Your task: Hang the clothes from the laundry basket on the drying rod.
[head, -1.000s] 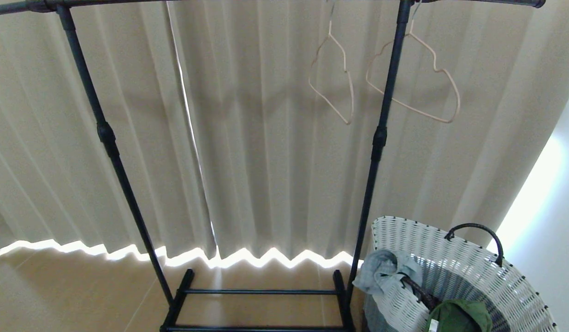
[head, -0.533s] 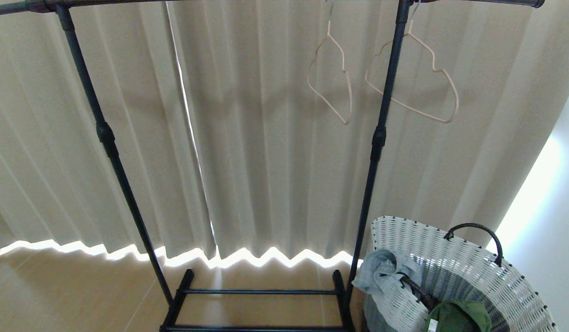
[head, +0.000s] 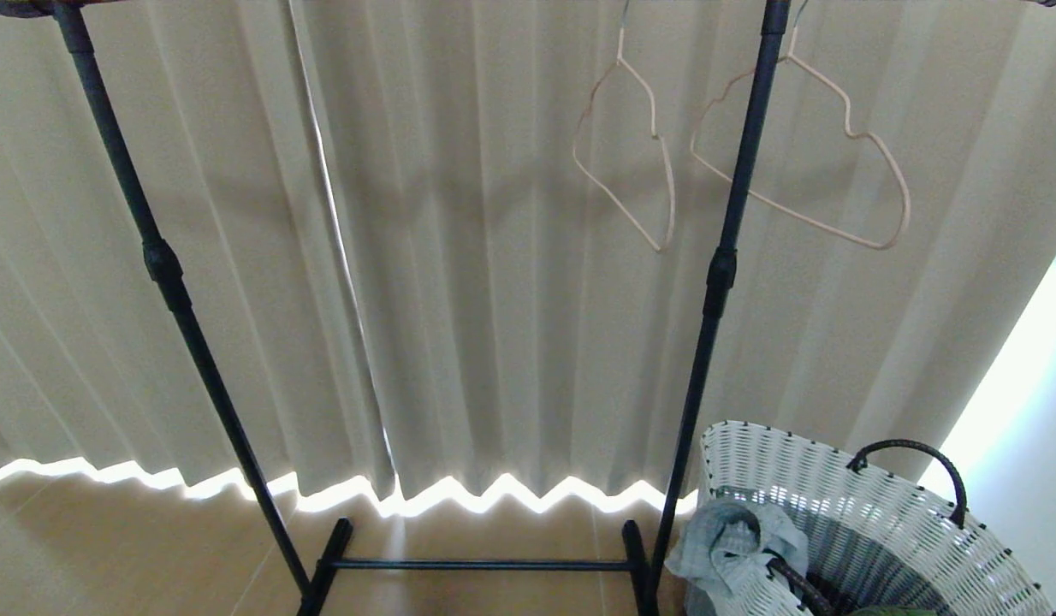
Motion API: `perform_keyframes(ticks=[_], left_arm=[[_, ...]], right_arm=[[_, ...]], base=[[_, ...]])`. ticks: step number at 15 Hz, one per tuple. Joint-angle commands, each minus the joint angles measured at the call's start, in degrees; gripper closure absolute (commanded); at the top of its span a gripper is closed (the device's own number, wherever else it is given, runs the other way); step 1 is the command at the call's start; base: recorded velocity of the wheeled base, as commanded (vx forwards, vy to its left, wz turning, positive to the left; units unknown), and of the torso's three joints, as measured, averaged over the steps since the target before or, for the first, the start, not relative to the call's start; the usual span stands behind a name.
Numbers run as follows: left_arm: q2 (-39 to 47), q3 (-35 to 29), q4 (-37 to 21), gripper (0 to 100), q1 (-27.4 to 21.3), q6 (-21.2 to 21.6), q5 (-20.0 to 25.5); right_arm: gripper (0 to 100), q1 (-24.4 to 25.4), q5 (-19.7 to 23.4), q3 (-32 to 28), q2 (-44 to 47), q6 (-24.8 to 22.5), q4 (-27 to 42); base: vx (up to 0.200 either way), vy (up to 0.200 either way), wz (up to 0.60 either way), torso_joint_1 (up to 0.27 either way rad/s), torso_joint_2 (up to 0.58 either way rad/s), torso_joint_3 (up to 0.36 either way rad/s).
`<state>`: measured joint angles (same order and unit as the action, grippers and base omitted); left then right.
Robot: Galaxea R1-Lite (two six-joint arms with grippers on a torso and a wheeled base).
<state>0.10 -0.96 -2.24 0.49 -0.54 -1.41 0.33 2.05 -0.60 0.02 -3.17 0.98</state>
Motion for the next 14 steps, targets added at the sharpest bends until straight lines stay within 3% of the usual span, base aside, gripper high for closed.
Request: perform_keyframes(ticks=[1, 4, 7, 10, 14], left_arm=[[0.0, 0.0, 0.0, 0, 0.0, 0.0, 0.0], [0.0, 0.0, 0.0, 0, 0.0, 0.0, 0.0], [0.0, 0.0, 0.0, 0, 0.0, 0.1, 0.2], [0.0, 0.0, 0.0, 0, 0.0, 0.1, 0.1], [0.0, 0.0, 0.0, 0, 0.0, -0.1, 0.1]], right_arm=[[0, 0.1, 0.2, -1.5, 0.7, -0.8, 2.0], [0, 0.7, -0.1, -8.5, 11.7, -4.3, 10.4], [0, 0.7, -0.6, -9.3, 26.7, -13.4, 10.8], [0, 0.7, -0.8, -9.2, 42.7, -25.1, 10.0], [0, 0.7, -1.3, -9.2, 63.2, -30.6, 1.2]], base=[[0.0, 0.0, 0.0, 0.0, 0.0, 0.0], [0.0, 0.0, 0.0, 0.0, 0.0, 0.0], [0.0, 0.0, 0.0, 0.0, 0.0, 0.0], [0.0, 0.0, 0.0, 0.0, 0.0, 0.0], [0.0, 0.0, 0.0, 0.0, 0.0, 0.0]])
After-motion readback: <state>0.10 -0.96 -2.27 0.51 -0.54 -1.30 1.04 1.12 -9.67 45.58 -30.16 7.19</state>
